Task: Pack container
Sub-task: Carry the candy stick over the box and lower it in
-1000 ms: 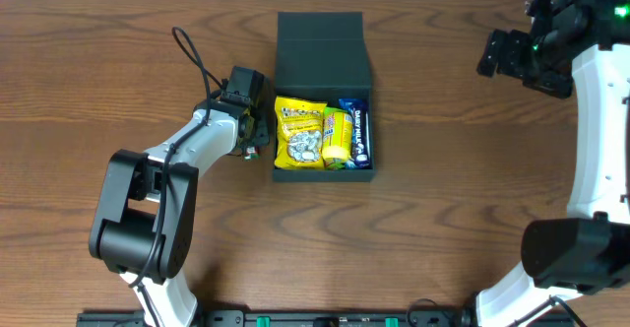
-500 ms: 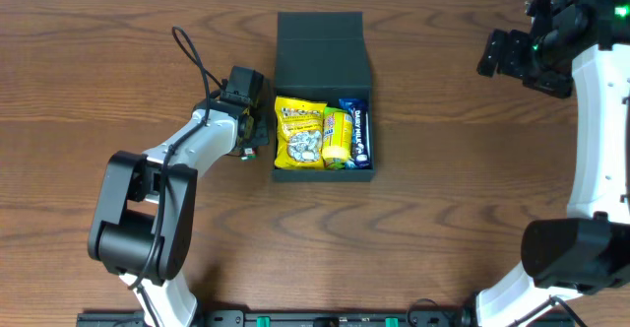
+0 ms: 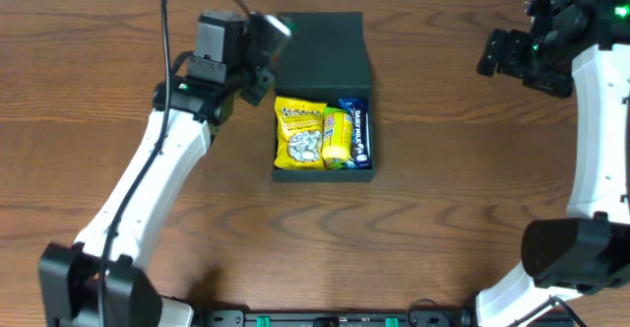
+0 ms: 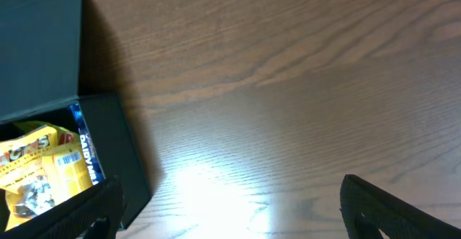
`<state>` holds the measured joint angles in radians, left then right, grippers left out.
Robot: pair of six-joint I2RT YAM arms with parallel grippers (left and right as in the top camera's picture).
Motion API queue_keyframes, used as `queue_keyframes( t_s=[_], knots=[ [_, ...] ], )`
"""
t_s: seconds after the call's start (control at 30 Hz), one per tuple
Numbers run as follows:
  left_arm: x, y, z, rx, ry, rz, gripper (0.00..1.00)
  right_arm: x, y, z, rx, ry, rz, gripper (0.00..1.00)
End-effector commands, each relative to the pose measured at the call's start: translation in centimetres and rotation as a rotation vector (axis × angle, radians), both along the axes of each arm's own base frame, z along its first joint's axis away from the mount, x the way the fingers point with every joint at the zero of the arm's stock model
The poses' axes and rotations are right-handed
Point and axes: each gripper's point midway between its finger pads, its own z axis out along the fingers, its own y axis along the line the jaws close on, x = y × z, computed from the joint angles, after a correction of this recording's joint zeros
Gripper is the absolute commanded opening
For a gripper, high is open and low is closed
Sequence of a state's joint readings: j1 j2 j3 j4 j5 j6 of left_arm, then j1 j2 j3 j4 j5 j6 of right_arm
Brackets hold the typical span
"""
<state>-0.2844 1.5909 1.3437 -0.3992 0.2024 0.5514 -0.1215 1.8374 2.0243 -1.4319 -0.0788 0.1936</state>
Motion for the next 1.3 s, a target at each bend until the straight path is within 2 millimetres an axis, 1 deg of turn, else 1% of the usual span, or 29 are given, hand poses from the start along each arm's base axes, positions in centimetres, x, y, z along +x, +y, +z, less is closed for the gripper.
queue_keyframes(
  t_s=[0.0, 0.2, 0.37, 0.5, 0.53, 0.57, 0.6, 0.63, 0.7, 0.83, 0.87, 0.9, 0.97, 1.03, 1.1, 1.13, 1.23, 1.27],
  knots=[
    [-2.4, -4.0, -1.0, 0.105, -0.079, -0.438, 0.06, 0.0, -0.1, 0.0, 0.006, 0.001, -0.003, 0.95],
    [-4.4, -6.0, -4.2, 0.192, -0.039, -0.627, 0.06, 0.0, -0.1, 0.0, 0.007, 0.000, -0.003, 0.95],
    [-5.2, -7.9, -5.9, 0.287, -0.075, -0.768, 0.06, 0.0, -0.1, 0.0, 0.007, 0.001, -0.003, 0.95],
    [-5.2, -8.2, -7.6, 0.355, -0.055, -0.786, 0.06, -0.1, -0.1, 0.0, 0.007, 0.001, -0.003, 0.95],
    [-5.1, -8.1, -8.0, 0.369, -0.047, -0.783, 0.12, -0.1, -0.1, 0.0, 0.007, 0.001, -0.003, 0.95],
    [-5.1, -8.1, -8.2, 0.377, -0.043, -0.779, 0.35, -0.1, -0.1, 0.0, 0.007, 0.001, -0.003, 0.95],
    [-4.9, -8.0, -8.3, 0.388, -0.043, -0.773, 0.97, -0.1, -0.1, 0.0, 0.007, 0.001, -0.003, 0.96],
    [-4.7, -7.9, -8.2, 0.396, -0.050, -0.764, 0.95, -0.1, -0.1, 0.0, 0.007, 0.001, -0.003, 0.95],
    [-3.3, -7.6, -7.7, 0.399, -0.071, -0.676, 0.95, -0.1, -0.1, 0.0, 0.007, 0.001, -0.003, 0.95],
    [1.2, -6.3, -5.0, 0.279, -0.115, -0.281, 0.95, -0.1, -0.1, -0.1, 0.007, 0.002, -0.002, 0.96],
    [1.8, -6.0, -4.5, 0.254, -0.124, -0.216, 0.95, -0.1, -0.1, -0.1, 0.005, 0.002, 0.004, 0.96],
    [2.3, -5.8, -4.2, 0.237, -0.133, -0.169, 0.95, -0.1, -0.1, -0.1, 0.004, 0.003, 0.004, 0.96],
    [2.4, -5.6, -4.0, 0.227, -0.132, -0.144, 0.95, -0.2, -0.1, -0.1, 0.005, 0.007, 0.005, 0.97],
    [2.4, -5.4, -3.9, 0.218, -0.124, -0.124, 0.95, -0.5, 0.3, -0.2, 0.009, 0.019, 0.026, 0.93],
    [2.5, -4.7, -3.7, 0.194, -0.112, -0.051, 0.95, -0.8, 2.0, -0.4, 0.043, 0.030, 0.117, 0.91],
    [2.8, -4.0, -3.3, 0.181, -0.112, 0.010, 0.95, -1.0, 2.8, -0.5, 0.057, 0.035, 0.160, 0.89],
    [3.3, -0.6, -0.9, 0.049, -0.104, 0.270, 0.95, -1.4, 5.8, -0.9, 0.050, 0.051, 0.291, 0.86],
    [3.2, 0.4, -0.1, 0.005, -0.098, 0.322, 0.95, -1.5, 6.9, -0.9, 0.047, 0.051, 0.325, 0.86]
  ],
)
